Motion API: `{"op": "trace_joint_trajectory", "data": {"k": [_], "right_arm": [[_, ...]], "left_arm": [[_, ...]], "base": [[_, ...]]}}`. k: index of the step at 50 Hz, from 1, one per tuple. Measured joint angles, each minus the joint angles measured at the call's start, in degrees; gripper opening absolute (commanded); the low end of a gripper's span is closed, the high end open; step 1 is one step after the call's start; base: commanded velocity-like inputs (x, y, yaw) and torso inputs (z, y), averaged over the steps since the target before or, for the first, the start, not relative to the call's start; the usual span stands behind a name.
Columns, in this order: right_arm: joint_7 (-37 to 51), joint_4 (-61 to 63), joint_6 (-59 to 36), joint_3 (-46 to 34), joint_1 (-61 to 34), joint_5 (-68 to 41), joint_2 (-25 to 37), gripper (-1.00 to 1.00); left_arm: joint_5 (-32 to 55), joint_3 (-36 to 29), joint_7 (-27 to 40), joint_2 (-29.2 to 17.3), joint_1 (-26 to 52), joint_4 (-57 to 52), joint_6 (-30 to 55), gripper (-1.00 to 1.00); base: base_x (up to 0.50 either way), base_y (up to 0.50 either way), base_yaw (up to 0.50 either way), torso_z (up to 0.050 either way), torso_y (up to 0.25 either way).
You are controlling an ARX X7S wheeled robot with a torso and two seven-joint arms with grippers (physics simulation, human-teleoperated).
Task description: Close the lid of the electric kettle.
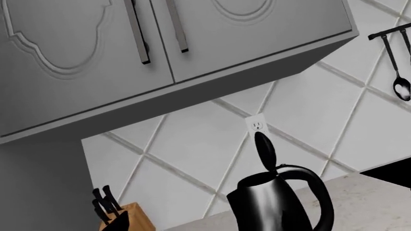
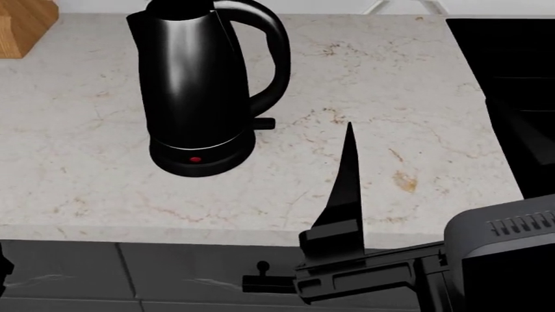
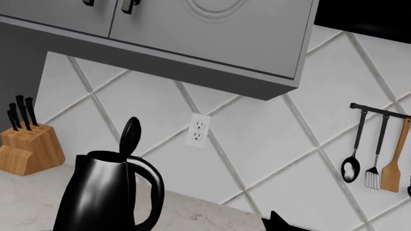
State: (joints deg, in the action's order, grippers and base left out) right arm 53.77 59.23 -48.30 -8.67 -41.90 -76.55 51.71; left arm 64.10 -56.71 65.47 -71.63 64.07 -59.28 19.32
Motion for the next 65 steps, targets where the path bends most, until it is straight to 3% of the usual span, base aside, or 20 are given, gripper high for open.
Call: {"op": "trace_joint_trajectory", "data": {"k": [10,32,57,65], "right_arm": [[1.5,-0.61,0.98,0.1,-2.14,-2.25,1.06,1.0],[3.5,-0.42,-0.49,-2.9,-6.82,-3.87,0.84,1.0],[2.57,0.03,2.07,-3.96,-3.65,-1.0,1.67,1.0],[1.33,-3.27,2.73,-4.61,-5.29,-2.89,1.16,1.0]], "left_arm": [[0.36,-0.67,0.26,-0.25,1.08,0.03,-0.03,1.0],[-0.49,-2.48,0.47,-1.82,1.3,-0.06,-2.19,1.0],[-1.33,-4.31,0.75,-1.95,1.89,0.07,-2.91,1.0],[-1.14,-4.85,0.78,-2.37,2.65,-0.17,-3.38,1.0]], "base": [[0.03,0.11,0.0,0.0,0.0],[0.47,0.0,0.0,0.0,0.0],[0.48,0.0,0.0,0.0,0.001],[0.0,0.0,0.0,0.0,0.001]]}}
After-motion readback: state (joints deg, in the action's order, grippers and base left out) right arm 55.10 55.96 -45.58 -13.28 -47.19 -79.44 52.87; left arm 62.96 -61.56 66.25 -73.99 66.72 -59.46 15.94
